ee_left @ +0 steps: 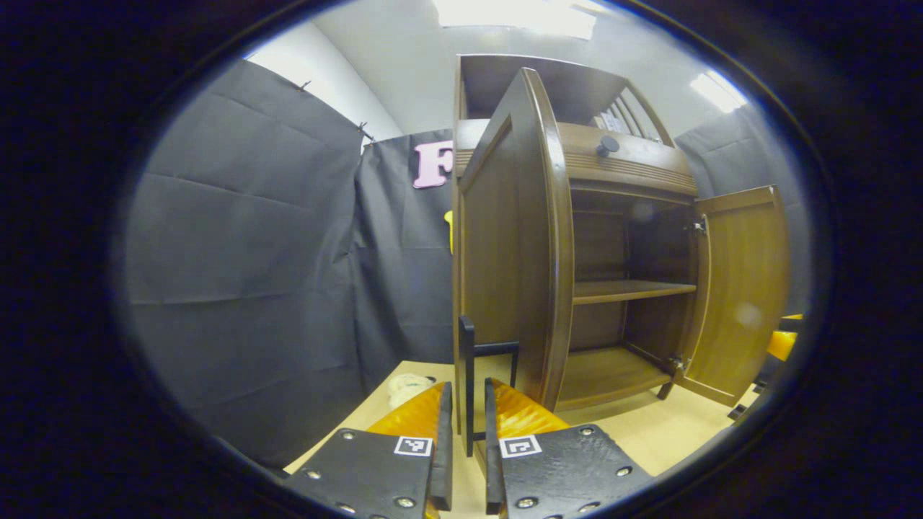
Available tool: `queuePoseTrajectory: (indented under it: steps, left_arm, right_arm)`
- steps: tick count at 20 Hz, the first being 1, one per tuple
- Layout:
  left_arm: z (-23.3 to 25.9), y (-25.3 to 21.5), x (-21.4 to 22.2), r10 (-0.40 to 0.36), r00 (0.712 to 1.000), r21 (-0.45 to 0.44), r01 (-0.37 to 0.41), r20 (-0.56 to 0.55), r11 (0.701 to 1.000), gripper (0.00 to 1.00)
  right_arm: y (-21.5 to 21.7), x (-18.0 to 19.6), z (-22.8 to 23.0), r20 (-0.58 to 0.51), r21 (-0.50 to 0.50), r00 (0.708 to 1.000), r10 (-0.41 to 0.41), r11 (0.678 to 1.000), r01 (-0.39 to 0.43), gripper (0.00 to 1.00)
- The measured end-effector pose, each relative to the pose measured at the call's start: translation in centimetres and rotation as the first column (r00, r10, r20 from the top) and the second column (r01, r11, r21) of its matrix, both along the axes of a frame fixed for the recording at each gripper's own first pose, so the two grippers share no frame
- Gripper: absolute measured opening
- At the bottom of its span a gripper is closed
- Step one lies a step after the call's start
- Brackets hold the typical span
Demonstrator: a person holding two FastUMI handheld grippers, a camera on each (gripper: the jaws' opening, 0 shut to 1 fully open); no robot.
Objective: Open the right door of the double-door shoe cabinet with the right hand, and open the left door with the left hand.
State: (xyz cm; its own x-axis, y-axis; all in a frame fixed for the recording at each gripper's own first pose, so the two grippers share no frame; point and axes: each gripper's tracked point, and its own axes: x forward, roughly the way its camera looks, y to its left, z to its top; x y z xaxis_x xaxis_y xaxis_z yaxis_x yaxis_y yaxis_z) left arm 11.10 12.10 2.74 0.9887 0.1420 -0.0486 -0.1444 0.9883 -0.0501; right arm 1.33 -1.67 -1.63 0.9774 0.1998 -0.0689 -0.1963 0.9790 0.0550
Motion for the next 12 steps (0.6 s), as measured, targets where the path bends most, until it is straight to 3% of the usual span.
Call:
queuePoseTrajectory:
  steps: [11, 12]
  left_arm:
    - [-0.2, 8.9, -5.0, 0.202, 0.979, 0.01, -0.202, 0.018, 0.979, 0.14]
    - [0.0, 9.2, -5.4, 0.199, 0.98, -0.001, -0.199, 0.026, 0.98, 0.23]
  right_arm:
    - [0.5, 0.1, 1.1, 0.024, 0.014, 1.0, -0.004, 1.0, 0.004, 0.95]
    - [0.4, 0.2, 1.4, 0.028, 0.017, 1.0, -0.007, 1.0, 0.006, 0.95]
